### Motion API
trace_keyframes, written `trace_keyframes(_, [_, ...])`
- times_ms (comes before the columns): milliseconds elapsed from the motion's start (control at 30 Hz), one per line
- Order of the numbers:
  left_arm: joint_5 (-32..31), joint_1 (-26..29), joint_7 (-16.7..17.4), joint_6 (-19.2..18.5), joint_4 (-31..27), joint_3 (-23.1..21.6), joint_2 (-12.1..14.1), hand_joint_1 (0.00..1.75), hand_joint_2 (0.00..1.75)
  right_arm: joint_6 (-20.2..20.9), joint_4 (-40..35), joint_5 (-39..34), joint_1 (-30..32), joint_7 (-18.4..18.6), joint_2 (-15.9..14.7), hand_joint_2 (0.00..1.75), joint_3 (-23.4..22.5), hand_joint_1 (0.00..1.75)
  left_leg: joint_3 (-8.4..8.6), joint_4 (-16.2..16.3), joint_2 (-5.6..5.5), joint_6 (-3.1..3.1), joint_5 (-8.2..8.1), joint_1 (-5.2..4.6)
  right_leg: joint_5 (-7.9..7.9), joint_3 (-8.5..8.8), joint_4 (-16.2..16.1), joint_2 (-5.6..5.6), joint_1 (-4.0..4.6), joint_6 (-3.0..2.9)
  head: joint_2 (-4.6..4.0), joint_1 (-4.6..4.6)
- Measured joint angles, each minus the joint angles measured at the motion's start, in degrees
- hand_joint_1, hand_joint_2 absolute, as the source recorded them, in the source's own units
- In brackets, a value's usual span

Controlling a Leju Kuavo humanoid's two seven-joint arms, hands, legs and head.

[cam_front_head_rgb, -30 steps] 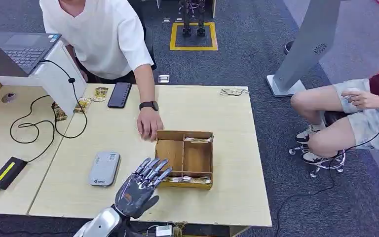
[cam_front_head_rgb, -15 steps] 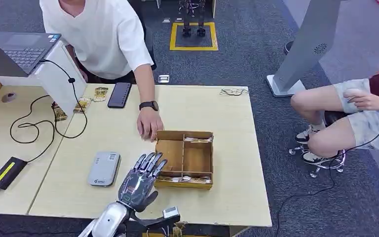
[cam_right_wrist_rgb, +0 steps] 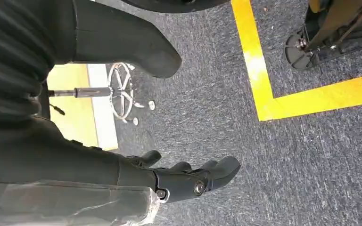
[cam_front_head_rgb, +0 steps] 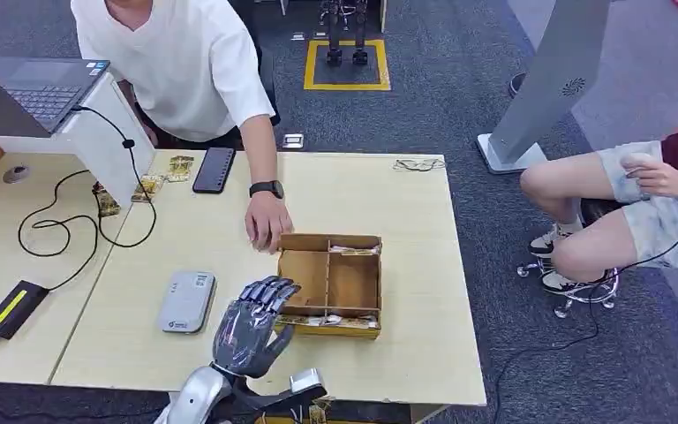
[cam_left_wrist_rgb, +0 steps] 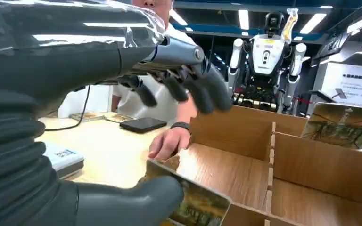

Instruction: Pass the card to the sensor for recognition and then transmit it.

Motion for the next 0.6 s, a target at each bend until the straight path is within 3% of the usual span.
trace_keyframes(100, [0.11,0.17,0.00,0.02,-0.02,0.02,0.00,0.84,1.75,-0.02,-0.02,0.00,0.00,0.00,0.02,1.75,-0.15,0.00,0.00,0.00,0.00,0.00,0.00,0.00,0.00,0.00,0.00,-0.01,0.00,0.00,0.00,0.00])
trace_keyframes(133, [0.11,0.21,0.00,0.02,-0.04,0.02,0.00,1.50,1.75,-0.02,-0.02,0.00,0.00,0.00,0.02,1.75,-0.20,0.00,0.00,0.00,0.00,0.00,0.00,0.00,0.00,0.00,0.00,-0.01,0.00,0.00,0.00,0.00])
trace_keyframes(167, [0.13,0.22,0.00,0.02,-0.04,0.02,0.00,1.68,1.75,-0.02,-0.02,0.00,0.00,-0.02,0.02,1.75,-0.22,0.00,0.00,0.00,0.00,0.00,0.00,0.00,0.00,0.00,0.00,-0.01,0.00,0.00,0.00,0.00])
trace_keyframes(200, [0.13,0.25,0.00,0.02,-0.04,0.02,0.00,1.75,1.75,-0.02,-0.02,0.00,0.00,-0.02,0.02,1.75,-0.22,0.00,0.00,0.00,0.00,0.00,0.00,0.00,0.00,0.00,0.00,0.00,0.00,0.00,0.00,-0.02])
trace_keyframes(400, [0.96,0.52,-2.31,2.30,-0.13,0.22,-0.04,1.75,1.75,-0.15,-0.02,0.15,0.00,-0.37,0.02,1.75,-0.24,0.00,0.00,0.00,0.00,0.00,0.00,0.00,0.00,0.00,0.00,0.00,0.00,0.00,0.00,0.00])
trace_keyframes(533, [0.50,0.51,-3.86,-0.03,-0.15,0.20,0.09,1.75,1.75,-0.17,-0.02,0.44,-0.01,-0.55,0.02,1.75,-0.24,0.00,0.00,0.00,0.00,0.00,0.00,0.00,0.00,0.00,0.00,0.00,0.00,0.00,0.00,0.00])
trace_keyframes(567, [0.46,0.56,-4.42,-1.18,-0.15,0.20,0.20,1.55,1.75,-0.15,-0.02,0.50,-0.02,-0.66,0.02,1.75,-0.24,0.00,0.00,0.00,0.00,0.00,0.00,0.00,0.00,-0.01,0.00,0.00,0.00,0.00,0.00,-0.02])
trace_keyframes(600, [0.46,0.54,-4.92,-2.19,-0.15,0.22,0.39,0.00,1.75,-0.13,-0.02,0.52,-0.01,-0.79,0.02,1.75,-0.24,0.00,0.00,0.00,0.01,0.00,0.00,0.00,0.00,-0.01,0.00,0.00,0.00,0.00,0.00,0.00])
